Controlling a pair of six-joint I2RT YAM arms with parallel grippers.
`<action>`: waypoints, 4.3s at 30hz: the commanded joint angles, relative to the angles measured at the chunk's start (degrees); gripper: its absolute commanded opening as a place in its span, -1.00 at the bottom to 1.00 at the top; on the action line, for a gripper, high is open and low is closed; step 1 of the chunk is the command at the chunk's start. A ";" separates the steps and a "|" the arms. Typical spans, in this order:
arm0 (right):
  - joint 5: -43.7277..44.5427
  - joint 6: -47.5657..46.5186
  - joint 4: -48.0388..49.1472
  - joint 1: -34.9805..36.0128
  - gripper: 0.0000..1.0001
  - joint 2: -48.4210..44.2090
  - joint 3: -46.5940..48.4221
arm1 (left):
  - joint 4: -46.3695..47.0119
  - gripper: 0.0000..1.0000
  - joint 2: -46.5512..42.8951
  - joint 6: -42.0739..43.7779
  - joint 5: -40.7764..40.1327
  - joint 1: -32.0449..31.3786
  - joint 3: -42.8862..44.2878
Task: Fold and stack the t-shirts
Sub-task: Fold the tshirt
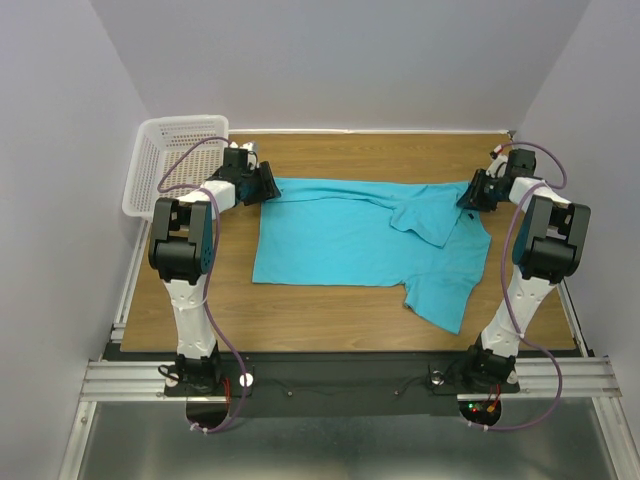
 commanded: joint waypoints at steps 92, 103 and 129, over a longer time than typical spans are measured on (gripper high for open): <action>-10.57 0.47 -0.03 -3.46 -0.97 -7.75 -11.68 | -2.97 0.27 2.20 2.35 0.30 1.00 2.89; -5.30 -1.20 -0.47 -5.75 -0.99 -11.10 -12.47 | -3.06 0.27 2.46 2.53 0.03 1.00 3.15; -8.66 -28.62 -12.43 19.45 0.01 -14.71 -4.48 | -3.06 0.27 2.11 3.06 1.17 1.00 3.16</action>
